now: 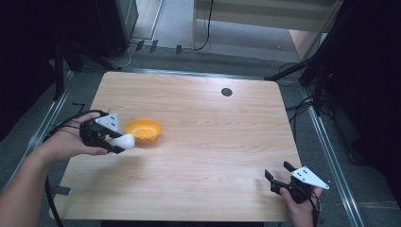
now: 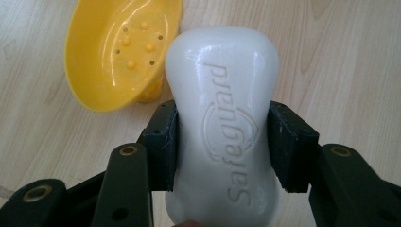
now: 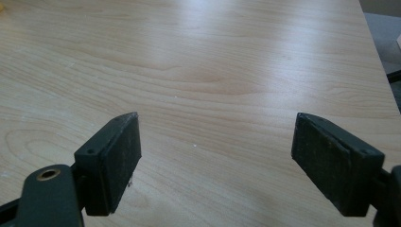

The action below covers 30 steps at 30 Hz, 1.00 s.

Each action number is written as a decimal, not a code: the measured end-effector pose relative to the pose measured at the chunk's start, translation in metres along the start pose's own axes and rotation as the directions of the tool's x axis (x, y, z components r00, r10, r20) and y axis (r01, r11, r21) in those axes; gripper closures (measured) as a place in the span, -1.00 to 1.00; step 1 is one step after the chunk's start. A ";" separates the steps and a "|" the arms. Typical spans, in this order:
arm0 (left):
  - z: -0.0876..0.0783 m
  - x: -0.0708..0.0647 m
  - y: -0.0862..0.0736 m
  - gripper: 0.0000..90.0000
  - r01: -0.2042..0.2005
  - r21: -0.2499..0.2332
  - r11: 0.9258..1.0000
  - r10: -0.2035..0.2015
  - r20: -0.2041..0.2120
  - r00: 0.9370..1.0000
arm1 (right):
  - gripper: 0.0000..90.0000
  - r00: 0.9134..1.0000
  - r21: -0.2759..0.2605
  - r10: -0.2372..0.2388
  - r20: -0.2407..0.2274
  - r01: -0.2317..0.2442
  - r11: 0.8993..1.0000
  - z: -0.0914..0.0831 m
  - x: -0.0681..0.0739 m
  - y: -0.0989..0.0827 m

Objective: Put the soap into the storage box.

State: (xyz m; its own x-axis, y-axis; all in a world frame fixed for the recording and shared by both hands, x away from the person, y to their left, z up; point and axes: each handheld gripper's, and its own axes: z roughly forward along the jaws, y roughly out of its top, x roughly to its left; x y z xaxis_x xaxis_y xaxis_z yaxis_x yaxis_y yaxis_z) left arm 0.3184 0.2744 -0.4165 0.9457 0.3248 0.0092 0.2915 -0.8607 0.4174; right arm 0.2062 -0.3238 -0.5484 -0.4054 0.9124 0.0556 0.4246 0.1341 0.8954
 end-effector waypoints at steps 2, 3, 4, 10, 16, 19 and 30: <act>0.001 0.004 0.004 0.11 0.003 -0.014 1.000 -0.003 0.008 1.000 | -0.61 1.000 0.001 -0.001 -0.001 0.001 1.000 0.000 0.000 0.000; 0.001 0.009 0.007 0.11 0.005 -0.025 1.000 -0.004 0.010 1.000 | -0.61 1.000 0.001 0.000 -0.001 0.000 1.000 0.000 0.000 0.000; 0.001 0.009 0.007 0.11 0.005 -0.025 1.000 -0.004 0.010 1.000 | -0.61 1.000 0.001 0.000 -0.001 0.000 1.000 0.000 0.000 0.000; 0.004 0.021 0.018 0.11 -0.005 -0.007 1.000 0.005 0.009 1.000 | -0.61 1.000 0.001 0.001 -0.004 -0.001 1.000 0.000 0.000 0.000; 0.007 0.029 0.034 0.11 -0.026 0.020 0.999 0.026 0.007 1.000 | -0.61 1.000 0.001 0.003 -0.006 -0.003 1.000 0.000 0.000 0.000; 0.009 0.032 0.039 0.11 -0.038 0.023 0.999 0.038 -0.007 0.999 | -0.61 1.000 0.001 0.003 -0.007 -0.003 1.000 0.000 0.000 0.000; 0.017 0.045 0.052 0.11 -0.054 0.036 0.998 0.054 -0.016 0.998 | -0.61 1.000 0.001 0.003 -0.007 -0.003 1.000 0.000 0.000 0.000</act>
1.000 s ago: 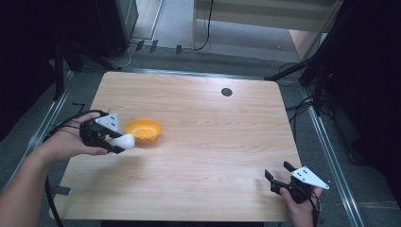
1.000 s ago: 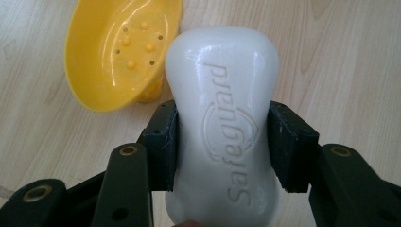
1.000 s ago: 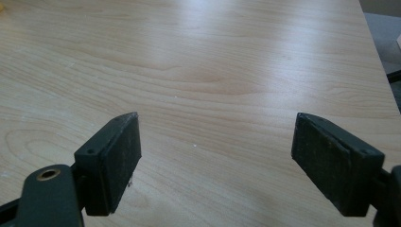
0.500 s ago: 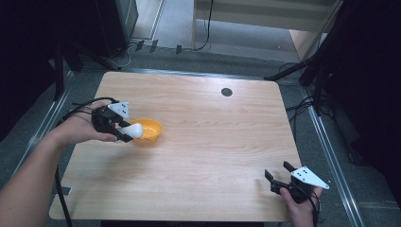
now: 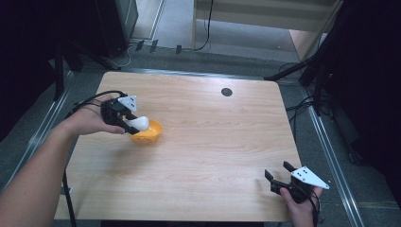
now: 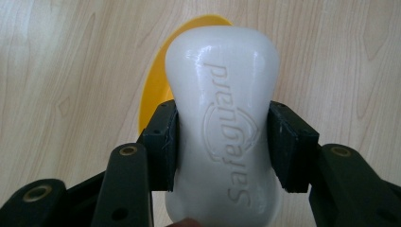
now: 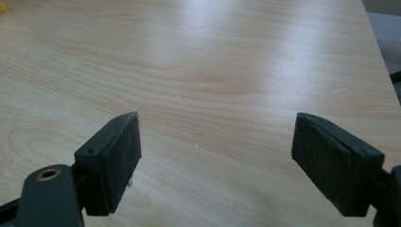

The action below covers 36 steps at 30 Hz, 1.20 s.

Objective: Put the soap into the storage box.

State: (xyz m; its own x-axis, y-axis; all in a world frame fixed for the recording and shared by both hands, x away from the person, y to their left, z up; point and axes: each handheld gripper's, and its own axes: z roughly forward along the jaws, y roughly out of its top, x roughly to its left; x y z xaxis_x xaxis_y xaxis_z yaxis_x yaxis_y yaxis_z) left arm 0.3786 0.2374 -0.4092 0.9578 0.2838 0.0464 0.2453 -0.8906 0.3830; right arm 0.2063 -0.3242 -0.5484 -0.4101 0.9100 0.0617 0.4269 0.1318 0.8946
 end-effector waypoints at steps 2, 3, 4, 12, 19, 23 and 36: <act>0.002 0.001 0.003 0.11 -0.009 0.006 1.000 0.009 -0.001 1.000 | -0.61 1.000 0.000 0.000 0.000 0.000 1.000 0.000 0.000 0.000; 0.003 0.002 0.005 0.11 -0.012 0.009 1.000 0.012 -0.002 1.000 | -0.61 1.000 0.000 0.001 0.000 -0.001 1.000 0.000 0.000 0.000; 0.005 0.003 0.007 0.11 -0.019 0.016 1.000 0.020 -0.003 1.000 | -0.61 1.000 0.000 0.002 0.000 -0.002 1.000 0.000 0.000 0.000; 0.017 0.007 0.012 0.11 -0.025 0.041 0.999 0.025 -0.004 1.000 | -0.61 1.000 -0.002 0.002 -0.002 -0.002 1.000 0.000 0.000 0.000; 0.026 0.009 0.014 0.11 -0.031 0.059 0.998 0.031 0.000 1.000 | -0.61 1.000 -0.004 0.006 -0.004 -0.006 1.000 0.000 0.000 0.000; 0.030 0.010 0.015 0.11 -0.034 0.064 0.997 0.033 0.004 0.999 | -0.61 1.000 -0.004 0.006 -0.005 -0.006 1.000 0.000 0.000 0.000; 0.042 0.013 0.015 0.11 -0.031 0.106 0.994 0.028 0.025 0.999 | -0.60 1.000 -0.006 0.006 -0.011 -0.006 1.000 -0.001 -0.001 0.000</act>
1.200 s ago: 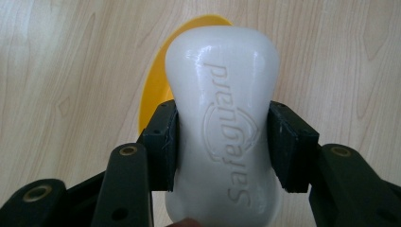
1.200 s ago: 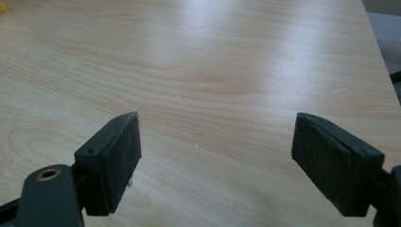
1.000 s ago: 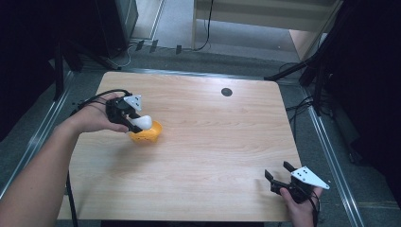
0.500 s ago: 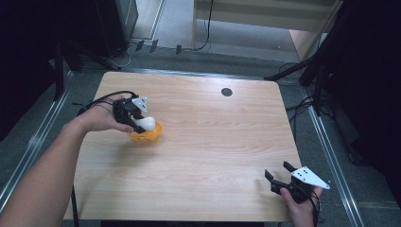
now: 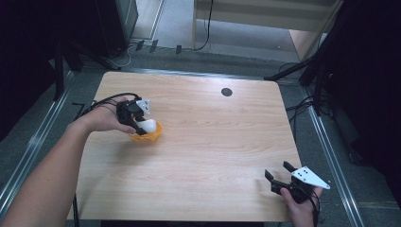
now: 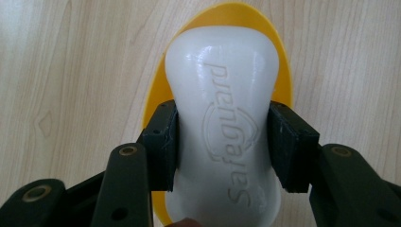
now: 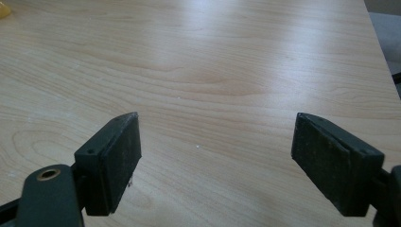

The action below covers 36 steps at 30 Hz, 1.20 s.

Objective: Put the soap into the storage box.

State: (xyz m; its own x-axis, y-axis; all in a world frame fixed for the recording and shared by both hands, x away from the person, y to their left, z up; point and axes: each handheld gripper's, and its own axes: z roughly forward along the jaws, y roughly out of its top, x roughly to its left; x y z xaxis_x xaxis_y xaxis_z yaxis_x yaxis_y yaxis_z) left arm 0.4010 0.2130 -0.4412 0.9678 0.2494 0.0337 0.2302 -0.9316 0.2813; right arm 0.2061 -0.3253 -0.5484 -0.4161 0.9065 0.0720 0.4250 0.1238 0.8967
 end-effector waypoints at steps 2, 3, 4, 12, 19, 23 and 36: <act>0.001 0.000 0.000 0.11 0.001 0.003 1.000 -0.001 -0.003 1.000 | -0.60 1.000 0.000 0.000 -0.001 0.000 1.000 0.000 0.000 0.000; 0.002 0.001 0.000 0.11 0.001 0.003 1.000 -0.001 0.000 1.000 | -0.60 1.000 -0.003 -0.002 0.000 0.002 1.000 0.000 0.000 0.000; 0.002 0.001 0.000 0.11 0.003 0.008 1.000 -0.003 0.003 1.000 | -0.60 1.000 -0.003 -0.002 -0.001 0.002 1.000 0.000 0.000 0.000; 0.007 0.002 0.001 0.10 0.012 0.017 1.000 -0.012 0.007 1.000 | -0.61 1.000 -0.002 -0.002 -0.002 0.002 1.000 0.000 0.000 0.000; 0.004 0.002 0.000 0.01 0.043 0.006 0.999 -0.043 0.021 0.999 | -0.61 1.000 -0.001 0.001 -0.003 -0.001 1.000 0.000 0.000 0.000; 0.000 0.002 -0.001 -0.02 0.052 -0.001 0.999 -0.052 0.016 0.999 | -0.61 1.000 0.000 0.001 -0.002 -0.001 1.000 0.000 0.000 0.000; -0.016 -0.006 -0.013 0.00 0.066 -0.053 0.996 -0.067 -0.013 0.998 | -0.61 1.000 0.001 0.002 -0.004 -0.002 1.000 0.000 0.000 0.000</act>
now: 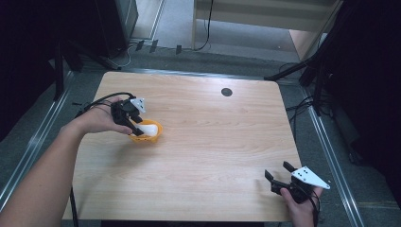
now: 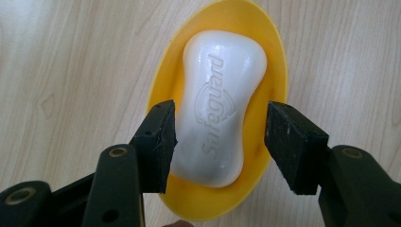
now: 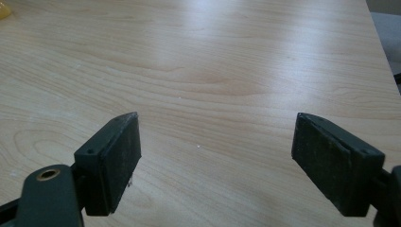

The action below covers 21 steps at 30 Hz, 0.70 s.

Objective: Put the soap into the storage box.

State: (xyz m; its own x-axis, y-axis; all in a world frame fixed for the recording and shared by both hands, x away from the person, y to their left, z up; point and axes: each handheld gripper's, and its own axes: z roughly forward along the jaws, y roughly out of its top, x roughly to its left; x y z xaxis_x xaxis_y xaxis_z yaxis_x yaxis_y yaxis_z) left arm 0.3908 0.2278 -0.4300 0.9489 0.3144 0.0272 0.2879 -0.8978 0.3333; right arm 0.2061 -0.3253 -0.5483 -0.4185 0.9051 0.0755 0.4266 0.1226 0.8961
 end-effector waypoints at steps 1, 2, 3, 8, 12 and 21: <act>-0.001 -0.001 -0.001 0.00 -0.003 0.001 1.000 0.003 -0.003 1.000 | -0.61 1.000 0.001 -0.001 0.001 0.001 1.000 0.000 0.000 0.000; -0.002 -0.002 -0.002 0.00 -0.002 -0.006 1.000 0.002 -0.008 1.000 | -0.61 1.000 0.001 -0.001 0.001 0.001 1.000 0.000 0.000 0.000; -0.003 -0.003 -0.004 0.00 -0.001 -0.005 1.000 0.001 -0.007 1.000 | -0.61 1.000 0.001 -0.002 0.001 0.002 1.000 0.000 0.000 0.000; -0.009 -0.008 -0.015 0.00 0.008 -0.032 0.999 -0.008 -0.013 1.000 | -0.61 1.000 0.001 -0.004 0.002 0.004 1.000 0.000 0.000 0.000; -0.011 -0.013 -0.026 0.00 0.018 -0.038 0.999 -0.019 -0.017 1.000 | -0.61 1.000 0.002 -0.005 0.003 0.005 1.000 0.000 0.000 0.000; -0.010 -0.030 -0.044 0.00 0.016 -0.055 0.998 -0.017 -0.021 1.000 | -0.61 1.000 0.003 -0.006 0.005 0.006 1.000 0.000 0.001 0.000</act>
State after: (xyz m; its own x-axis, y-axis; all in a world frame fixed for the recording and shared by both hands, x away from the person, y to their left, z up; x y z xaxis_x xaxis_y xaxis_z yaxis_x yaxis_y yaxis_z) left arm 0.3484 0.2612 -0.4361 0.9410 0.3358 0.0411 0.2952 -0.8746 0.3846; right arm 0.2063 -0.3245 -0.5484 -0.4174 0.9062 0.0680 0.4267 0.1294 0.8951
